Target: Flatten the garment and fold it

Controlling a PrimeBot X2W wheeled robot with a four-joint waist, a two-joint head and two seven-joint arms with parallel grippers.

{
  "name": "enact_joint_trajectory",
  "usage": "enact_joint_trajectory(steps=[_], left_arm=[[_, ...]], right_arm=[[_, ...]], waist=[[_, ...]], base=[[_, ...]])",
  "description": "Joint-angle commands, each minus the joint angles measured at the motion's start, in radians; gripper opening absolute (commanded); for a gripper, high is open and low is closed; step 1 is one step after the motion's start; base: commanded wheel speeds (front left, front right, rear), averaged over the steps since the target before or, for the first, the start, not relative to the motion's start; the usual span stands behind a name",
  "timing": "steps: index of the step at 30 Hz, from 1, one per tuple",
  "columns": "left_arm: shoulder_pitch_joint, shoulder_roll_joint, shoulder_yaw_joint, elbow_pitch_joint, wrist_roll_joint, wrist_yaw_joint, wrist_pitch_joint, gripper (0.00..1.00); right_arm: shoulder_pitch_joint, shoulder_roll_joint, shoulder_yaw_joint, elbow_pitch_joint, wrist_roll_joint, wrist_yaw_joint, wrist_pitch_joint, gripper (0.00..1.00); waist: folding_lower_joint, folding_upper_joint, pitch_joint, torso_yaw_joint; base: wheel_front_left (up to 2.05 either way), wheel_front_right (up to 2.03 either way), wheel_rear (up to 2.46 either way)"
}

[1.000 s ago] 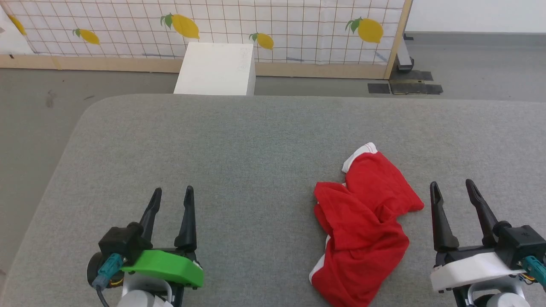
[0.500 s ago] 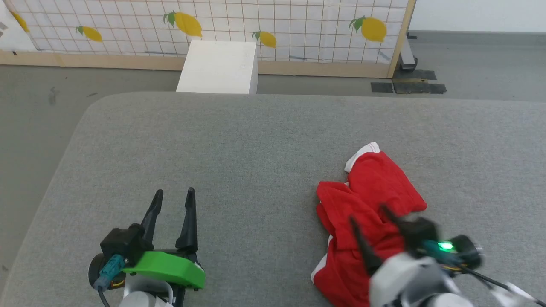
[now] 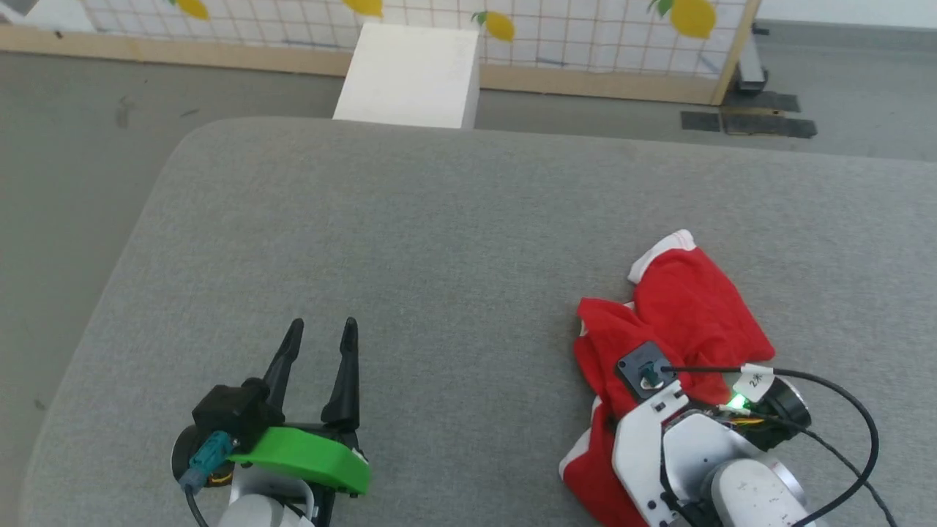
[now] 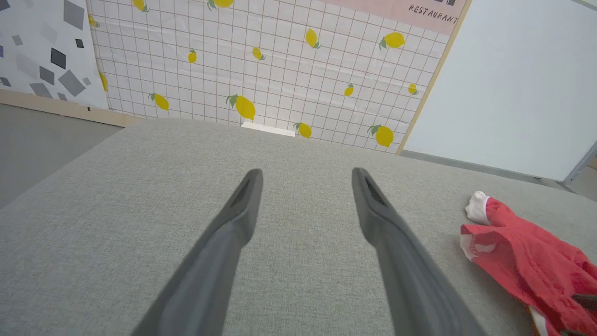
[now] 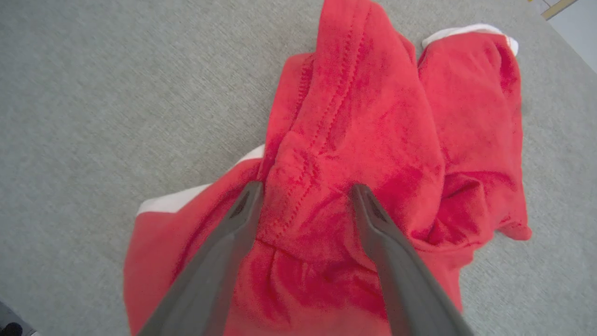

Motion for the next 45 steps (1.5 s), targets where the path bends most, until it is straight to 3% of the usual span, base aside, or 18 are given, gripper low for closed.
enact_joint_trajectory(steps=[1, 2, 7, 18, 22, 26, 32, 35, 36, 37, 38, 41, 45], left_arm=[[-0.017, -0.003, -0.001, 0.0, -0.005, 0.002, -0.004, 1.0], [-0.017, -0.003, -0.002, 0.001, -0.006, 0.003, -0.004, 1.0], [-0.011, -0.003, 0.003, 0.005, -0.006, 0.004, -0.004, 1.0], [-0.013, -0.003, 0.021, 0.003, 0.012, 0.005, -0.004, 1.0], [-0.012, -0.003, 0.018, 0.001, 0.015, 0.003, -0.004, 1.0], [-0.013, -0.003, 0.013, 0.0, 0.015, 0.003, -0.004, 1.0], [-0.015, -0.003, 0.016, -0.001, 0.019, 0.002, -0.004, 1.0], [-0.016, -0.003, 0.02, -0.001, 0.022, 0.001, -0.004, 1.0], [-0.016, -0.003, 0.02, 0.0, 0.024, 0.0, -0.004, 1.0], [-0.017, -0.003, 0.02, 0.001, 0.025, -0.001, -0.004, 1.0], [-0.016, -0.003, 0.02, 0.002, 0.025, -0.001, -0.004, 1.0], [-0.015, -0.003, 0.019, 0.005, 0.026, -0.002, -0.004, 1.0], [-0.014, -0.003, 0.011, 0.007, 0.019, -0.004, -0.004, 1.0]], right_arm=[[-0.014, -0.004, -0.001, -0.001, -0.009, -0.002, 0.011, 0.07], [-0.015, -0.005, -0.004, -0.007, -0.008, -0.002, 0.014, 0.0], [-0.02, 0.011, -0.026, -0.053, 0.014, -0.002, -0.038, 0.0], [-0.168, 0.061, -0.004, -0.219, 0.127, -0.002, -0.31, 0.0], [-0.147, 0.066, -0.111, -0.255, 0.143, -0.002, -0.334, 0.0], [-0.055, 0.068, -0.299, -0.249, 0.133, -0.002, -0.313, 0.0], [0.121, 0.069, -0.59, -0.125, 0.126, -0.002, -0.231, 0.0], [0.165, 0.069, -0.641, -0.08, 0.143, -0.002, -0.212, 0.0], [0.176, 0.069, -0.654, -0.072, 0.148, -0.002, -0.215, 0.08], [0.184, 0.069, -0.658, -0.067, 0.15, -0.002, -0.22, 0.8], [0.193, 0.069, -0.663, -0.061, 0.161, -0.002, -0.225, 1.0], [0.21, 0.069, -0.662, -0.064, 0.178, -0.002, -0.259, 1.0], [0.224, 0.069, -0.654, -0.125, 0.166, -0.002, -0.421, 1.0]], waist=[[0.0, 0.0, 0.012, 0.017], [0.0, 0.0, 0.012, 0.019], [0.0, 0.0, 0.002, 0.02], [0.0, 0.0, -0.025, -0.029], [0.0, 0.0, -0.028, -0.04], [0.0, 0.0, -0.026, -0.046], [0.0, 0.0, -0.014, -0.057], [0.0, 0.0, -0.011, -0.068], [0.0, 0.0, -0.012, -0.071], [0.0, 0.0, -0.013, -0.074], [0.0, 0.0, -0.015, -0.078], [0.0, 0.0, -0.024, -0.088], [0.0, 0.0, -0.039, -0.095]], base=[[0.0, 0.0, 0.0], [0.0, 0.0, 0.0], [0.0, 0.0, 0.0], [0.0, 0.0, 0.0], [0.0, 0.0, 0.0], [0.0, 0.0, 0.0], [0.0, 0.0, 0.0], [0.0, 0.0, 0.0], [0.0, 0.0, 0.0], [0.0, 0.0, 0.0], [0.0, 0.0, 0.0], [0.0, 0.0, 0.0], [0.0, 0.0, 0.0]])
